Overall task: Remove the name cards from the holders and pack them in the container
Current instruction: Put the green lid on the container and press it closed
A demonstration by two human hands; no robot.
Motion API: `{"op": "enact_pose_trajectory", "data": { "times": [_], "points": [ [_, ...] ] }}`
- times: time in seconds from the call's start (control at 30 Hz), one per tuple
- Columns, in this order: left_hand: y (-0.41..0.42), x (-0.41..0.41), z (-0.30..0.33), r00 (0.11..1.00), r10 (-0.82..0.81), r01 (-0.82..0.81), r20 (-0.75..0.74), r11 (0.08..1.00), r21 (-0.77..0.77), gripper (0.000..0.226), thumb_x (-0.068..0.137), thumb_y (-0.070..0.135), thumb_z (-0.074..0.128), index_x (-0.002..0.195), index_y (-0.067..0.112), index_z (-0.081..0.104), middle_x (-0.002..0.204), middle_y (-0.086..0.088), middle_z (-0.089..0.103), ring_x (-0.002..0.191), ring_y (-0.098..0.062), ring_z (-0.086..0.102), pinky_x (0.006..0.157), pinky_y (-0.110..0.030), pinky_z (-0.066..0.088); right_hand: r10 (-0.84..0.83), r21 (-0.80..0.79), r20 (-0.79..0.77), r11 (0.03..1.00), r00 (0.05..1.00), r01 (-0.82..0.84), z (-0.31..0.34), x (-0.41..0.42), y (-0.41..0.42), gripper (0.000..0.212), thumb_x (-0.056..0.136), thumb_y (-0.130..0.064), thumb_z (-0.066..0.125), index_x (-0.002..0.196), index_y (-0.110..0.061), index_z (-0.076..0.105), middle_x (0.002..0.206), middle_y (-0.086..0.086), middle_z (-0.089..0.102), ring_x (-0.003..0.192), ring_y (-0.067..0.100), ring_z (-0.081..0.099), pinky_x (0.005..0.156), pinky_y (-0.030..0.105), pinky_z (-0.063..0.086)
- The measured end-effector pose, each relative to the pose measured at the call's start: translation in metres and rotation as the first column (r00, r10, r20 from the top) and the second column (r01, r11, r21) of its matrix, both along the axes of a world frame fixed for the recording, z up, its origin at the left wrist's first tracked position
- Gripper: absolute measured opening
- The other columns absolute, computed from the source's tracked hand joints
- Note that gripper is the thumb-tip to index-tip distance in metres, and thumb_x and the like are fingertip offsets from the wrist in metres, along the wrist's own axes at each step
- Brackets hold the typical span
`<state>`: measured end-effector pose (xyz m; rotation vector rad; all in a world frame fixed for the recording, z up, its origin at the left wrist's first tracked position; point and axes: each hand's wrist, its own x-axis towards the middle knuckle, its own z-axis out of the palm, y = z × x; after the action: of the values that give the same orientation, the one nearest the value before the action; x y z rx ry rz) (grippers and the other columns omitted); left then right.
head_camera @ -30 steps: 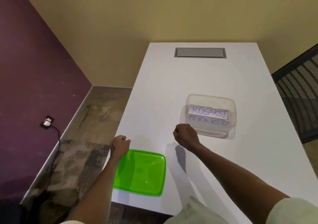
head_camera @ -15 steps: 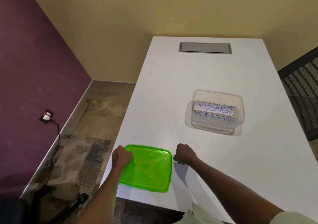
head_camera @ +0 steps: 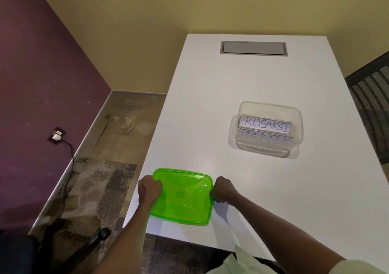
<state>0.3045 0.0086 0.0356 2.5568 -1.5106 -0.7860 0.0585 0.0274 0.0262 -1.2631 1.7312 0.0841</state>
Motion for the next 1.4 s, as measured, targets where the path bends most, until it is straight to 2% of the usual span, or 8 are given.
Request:
{"op": "enact_pose_trajectory", "data": {
  "times": [0.23,0.43,0.57,0.67,0.9,1.0,1.17,1.4],
  "points": [
    [-0.015,-0.004,0.019,0.999,-0.032,0.035,0.028,0.992,-0.117,0.024,0.085,0.014,0.063,0.09,-0.009,0.07,0.097,-0.03,0.069,0.094,-0.041,0.066,0.078,-0.039,0.049,-0.068,-0.081,-0.018,0.995,0.998,0.066,0.014,-0.005,-0.014,0.013,0.069,-0.012,0.064,0.079,-0.005,0.06,0.078,0.017,0.06,0.071,0.026,0.058,0.06,0.028,0.045],
    [-0.035,-0.027,0.046,1.0,-0.017,0.014,-0.009,0.97,-0.241,0.021,0.083,0.013,0.063,0.088,-0.005,0.073,0.093,-0.027,0.071,0.089,-0.04,0.067,0.075,-0.039,0.051,-0.182,-0.16,0.013,0.97,0.983,0.182,0.026,-0.029,-0.028,0.035,0.071,-0.025,0.076,0.092,0.0,0.064,0.097,0.017,0.068,0.093,0.03,0.065,0.064,0.026,0.04],
    [-0.051,-0.054,0.07,0.995,-0.003,-0.029,-0.095,0.94,-0.339,0.018,0.083,0.01,0.062,0.084,-0.004,0.073,0.082,-0.025,0.072,0.083,-0.039,0.068,0.072,-0.04,0.052,-0.27,-0.225,0.067,0.934,0.96,0.278,0.041,-0.053,-0.034,0.037,0.069,-0.032,0.081,0.076,-0.009,0.054,0.08,0.011,0.058,0.08,0.022,0.054,0.057,0.026,0.034],
    [-0.063,-0.076,0.087,0.991,-0.004,-0.052,-0.134,0.91,-0.412,0.02,0.085,0.01,0.063,0.092,-0.006,0.073,0.095,-0.027,0.072,0.09,-0.039,0.068,0.078,-0.041,0.052,-0.323,-0.28,0.105,0.898,0.941,0.339,0.055,-0.073,-0.042,0.049,0.067,-0.034,0.083,0.06,-0.018,0.037,0.074,0.007,0.05,0.073,0.021,0.047,0.048,0.026,0.026],
    [-0.085,-0.133,0.117,0.968,-0.039,-0.088,-0.248,0.873,-0.48,0.026,0.085,0.012,0.062,0.106,-0.002,0.072,0.111,-0.022,0.071,0.107,-0.036,0.065,0.092,-0.035,0.049,-0.494,-0.341,0.301,0.743,0.815,0.576,0.09,-0.128,-0.052,0.026,0.064,-0.02,0.086,0.067,-0.01,0.062,0.072,0.011,0.065,0.069,0.023,0.06,0.068,0.038,0.052],
    [-0.092,-0.156,0.124,0.942,-0.05,-0.122,-0.331,0.868,-0.481,0.031,0.086,0.013,0.062,0.114,0.002,0.07,0.118,-0.018,0.069,0.117,-0.031,0.063,0.101,-0.033,0.045,-0.551,-0.278,0.428,0.674,0.716,0.684,0.102,-0.152,-0.054,0.02,0.071,-0.01,0.082,0.078,-0.003,0.065,0.07,0.014,0.064,0.061,0.022,0.057,0.061,0.038,0.05],
    [-0.104,-0.198,0.138,0.86,-0.047,-0.23,-0.509,0.854,-0.468,0.025,0.084,0.014,0.066,0.106,0.008,0.075,0.109,-0.01,0.074,0.105,-0.027,0.066,0.095,-0.034,0.049,-0.593,-0.142,0.635,0.541,0.496,0.829,0.119,-0.191,-0.059,0.022,0.079,0.007,0.068,0.098,-0.001,0.061,0.082,0.02,0.068,0.059,0.024,0.06,0.056,0.029,0.048],
    [-0.126,-0.235,0.158,0.548,0.029,-0.415,-0.836,0.877,-0.242,0.009,0.079,0.008,0.063,0.075,0.002,0.069,0.071,-0.018,0.058,0.072,-0.019,0.054,0.073,-0.031,0.049,-0.532,-0.251,0.706,0.428,0.467,0.868,0.142,-0.236,-0.067,0.017,0.087,0.004,0.062,0.096,-0.009,0.065,0.081,0.009,0.072,0.068,0.022,0.065,0.066,0.033,0.05]
  ]
}}
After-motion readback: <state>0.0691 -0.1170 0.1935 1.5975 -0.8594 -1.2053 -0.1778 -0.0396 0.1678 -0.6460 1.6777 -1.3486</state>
